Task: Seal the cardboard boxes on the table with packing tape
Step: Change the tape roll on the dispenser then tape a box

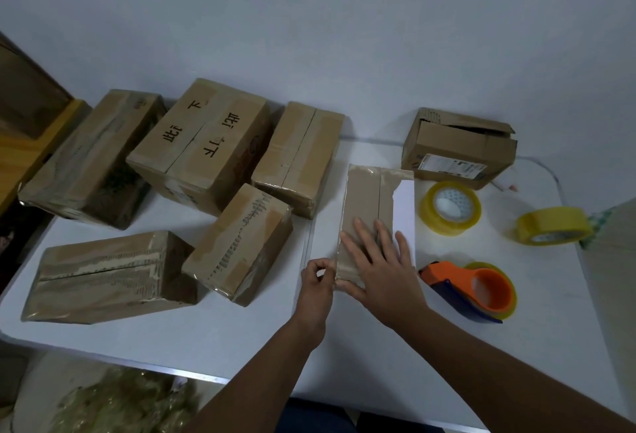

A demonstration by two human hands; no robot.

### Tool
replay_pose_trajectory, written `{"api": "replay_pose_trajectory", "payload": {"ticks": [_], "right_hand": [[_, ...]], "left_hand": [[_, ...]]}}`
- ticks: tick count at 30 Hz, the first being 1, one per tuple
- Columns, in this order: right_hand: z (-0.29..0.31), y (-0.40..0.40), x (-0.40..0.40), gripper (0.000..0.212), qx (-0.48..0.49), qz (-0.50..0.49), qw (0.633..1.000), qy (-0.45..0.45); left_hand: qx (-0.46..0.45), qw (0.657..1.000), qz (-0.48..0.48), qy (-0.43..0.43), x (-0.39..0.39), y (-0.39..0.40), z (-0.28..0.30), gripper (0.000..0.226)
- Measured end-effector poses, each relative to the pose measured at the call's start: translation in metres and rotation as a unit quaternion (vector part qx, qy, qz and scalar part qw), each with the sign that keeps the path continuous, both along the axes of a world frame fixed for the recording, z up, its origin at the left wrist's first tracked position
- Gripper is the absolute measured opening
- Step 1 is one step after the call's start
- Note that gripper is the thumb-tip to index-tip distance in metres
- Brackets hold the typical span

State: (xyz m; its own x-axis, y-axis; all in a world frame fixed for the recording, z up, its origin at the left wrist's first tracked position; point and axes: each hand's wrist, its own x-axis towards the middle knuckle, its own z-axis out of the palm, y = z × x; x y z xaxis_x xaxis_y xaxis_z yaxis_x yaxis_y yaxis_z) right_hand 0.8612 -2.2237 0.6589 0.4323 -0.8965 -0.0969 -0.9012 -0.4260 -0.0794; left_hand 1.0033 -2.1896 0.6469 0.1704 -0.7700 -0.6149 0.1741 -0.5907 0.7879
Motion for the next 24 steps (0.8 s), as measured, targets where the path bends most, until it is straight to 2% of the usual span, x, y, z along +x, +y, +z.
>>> {"api": "replay_pose_trajectory", "payload": {"ticks": [7, 9, 11, 12, 14, 16, 18, 21, 24], "right_hand": [[0.004, -0.001, -0.002, 0.086, -0.002, 0.014, 1.000, 0.013], [0.003, 0.000, -0.002, 0.096, -0.006, 0.017, 1.000, 0.013], [0.003, 0.000, -0.002, 0.101, -0.012, 0.015, 1.000, 0.011], [0.003, 0.001, -0.001, 0.103, -0.014, 0.014, 1.000, 0.013], [0.002, 0.000, -0.001, 0.105, -0.012, 0.008, 1.000, 0.021], [0.002, 0.001, -0.001, 0.107, -0.010, 0.004, 1.000, 0.025], [0.003, 0.001, 0.000, 0.107, -0.015, 0.006, 1.000, 0.022], [0.005, 0.001, 0.001, 0.103, -0.018, 0.010, 1.000, 0.022], [0.005, 0.000, 0.000, 0.101, -0.014, 0.010, 1.000, 0.026]], "left_hand": [[0.053, 0.997, -0.015, -0.061, 0.008, -0.017, -0.003, 0.013], [0.026, 0.997, 0.009, -0.069, 0.022, -0.014, 0.010, 0.017], [-0.013, 0.999, 0.002, -0.038, 0.025, -0.009, 0.029, 0.025], [-0.029, 0.999, -0.018, -0.034, 0.023, -0.005, 0.038, 0.029], [-0.050, 0.990, -0.098, -0.091, 0.010, 0.002, 0.044, 0.035], [-0.062, 0.966, -0.184, -0.168, 0.004, 0.011, 0.042, 0.049], [-0.078, 0.946, -0.249, -0.193, 0.012, 0.017, 0.037, 0.059], [-0.135, 0.932, -0.279, -0.189, 0.031, 0.013, 0.035, 0.059], [-0.195, 0.906, -0.297, -0.230, 0.042, -0.002, 0.030, 0.055]]}}
